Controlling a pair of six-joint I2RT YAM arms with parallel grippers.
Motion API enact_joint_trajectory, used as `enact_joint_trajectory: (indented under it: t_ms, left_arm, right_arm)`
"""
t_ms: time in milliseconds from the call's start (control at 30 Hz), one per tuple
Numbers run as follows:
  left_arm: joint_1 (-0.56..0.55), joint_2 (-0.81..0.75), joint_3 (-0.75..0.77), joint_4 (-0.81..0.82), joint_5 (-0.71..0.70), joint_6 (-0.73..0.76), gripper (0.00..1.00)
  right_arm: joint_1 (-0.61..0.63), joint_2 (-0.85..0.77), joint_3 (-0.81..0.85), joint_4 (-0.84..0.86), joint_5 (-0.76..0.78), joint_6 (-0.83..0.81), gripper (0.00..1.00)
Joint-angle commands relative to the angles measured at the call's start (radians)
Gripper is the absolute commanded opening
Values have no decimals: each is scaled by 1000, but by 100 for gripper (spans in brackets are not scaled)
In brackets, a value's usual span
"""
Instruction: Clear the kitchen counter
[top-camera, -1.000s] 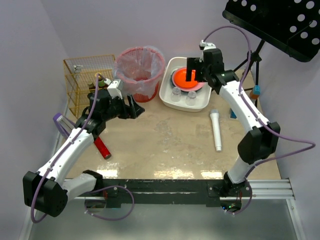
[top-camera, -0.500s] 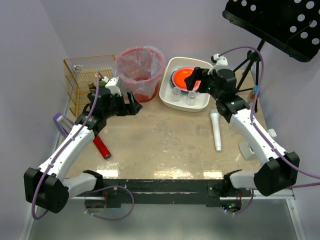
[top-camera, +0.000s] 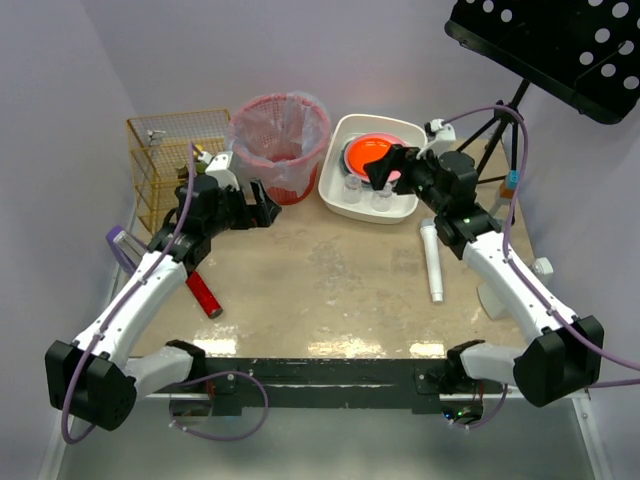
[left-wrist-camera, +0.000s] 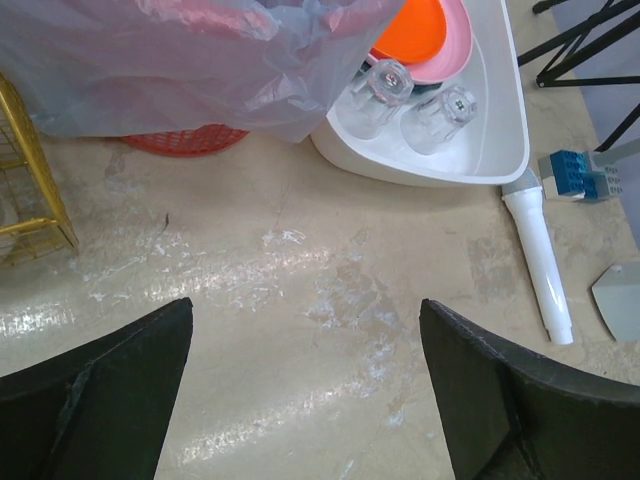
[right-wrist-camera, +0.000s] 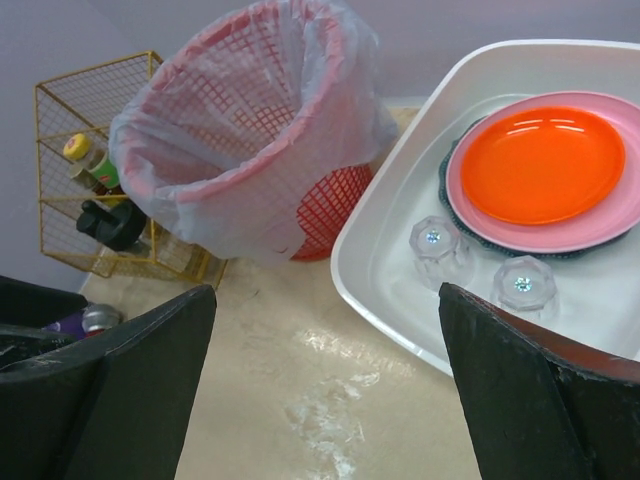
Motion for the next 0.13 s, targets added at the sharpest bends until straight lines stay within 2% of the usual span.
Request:
enact_joint_trajectory:
  t_ms: [0,100]
  left_arm:
    - [0,-35,10,39,-25,19,100]
    - [0,-27,17,30,-27,17,100]
  right_arm:
    - [4,-10,-20,59,-67,61,98]
    - [4,-22,-39,100,-105,84,98]
